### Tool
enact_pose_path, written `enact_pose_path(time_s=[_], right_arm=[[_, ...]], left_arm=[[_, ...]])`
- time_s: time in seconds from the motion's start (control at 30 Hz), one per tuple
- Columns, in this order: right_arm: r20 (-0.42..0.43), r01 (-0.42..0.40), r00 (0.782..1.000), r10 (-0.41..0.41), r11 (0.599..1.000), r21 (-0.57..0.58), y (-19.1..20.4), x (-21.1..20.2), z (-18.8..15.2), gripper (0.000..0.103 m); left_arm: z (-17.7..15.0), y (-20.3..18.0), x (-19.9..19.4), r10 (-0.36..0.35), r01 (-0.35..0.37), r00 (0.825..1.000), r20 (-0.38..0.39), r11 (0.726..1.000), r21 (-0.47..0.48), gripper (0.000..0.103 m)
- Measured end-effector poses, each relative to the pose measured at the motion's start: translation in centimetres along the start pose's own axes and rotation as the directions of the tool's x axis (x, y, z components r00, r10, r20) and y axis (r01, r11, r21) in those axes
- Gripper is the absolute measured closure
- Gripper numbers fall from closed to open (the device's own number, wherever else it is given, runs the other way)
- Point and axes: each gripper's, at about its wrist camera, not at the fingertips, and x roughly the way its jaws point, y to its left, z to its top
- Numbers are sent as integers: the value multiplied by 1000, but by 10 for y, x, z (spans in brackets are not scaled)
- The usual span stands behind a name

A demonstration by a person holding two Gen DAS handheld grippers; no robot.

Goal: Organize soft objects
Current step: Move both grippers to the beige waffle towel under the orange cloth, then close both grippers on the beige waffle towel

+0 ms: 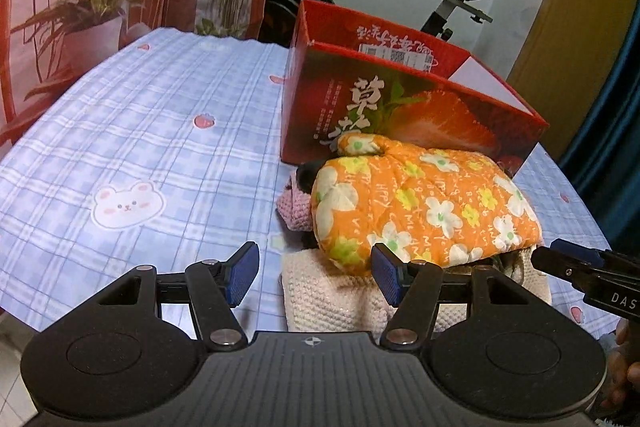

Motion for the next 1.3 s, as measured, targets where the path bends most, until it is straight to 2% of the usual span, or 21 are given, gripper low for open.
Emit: enact_pose_path(time_s=[0.37,0.5,0.67,0.97,1.17,1.3], right_arm=[[-70,27,997,-25,999,32,-6,3,-9,51],[-94,40,995,-37,999,28,-7,7,-12,50],[-119,58,992,-52,997,43,-14,13,-17,50],[-147,39,989,-25,994,99,-23,22,-22,52],[-153,35,988,-17,992,119,-26,25,-25,52],[-158,24,987,-4,992,123,-26,27,-26,54]], left_arm=[[-10,0,4,-7,6,997,-77,1000,-7,39],[-15,-1,15,-11,10,991,-136,1000,-6,39],[-19,9,26,-38,28,984,-176,998,-57,41],[-18,12,28,-67,55,984,-163,996,-77,42],[-16,7,20,-74,69,991,-111,996,-49,41],[-18,8,29,-53,45,987,-155,997,-55,41]])
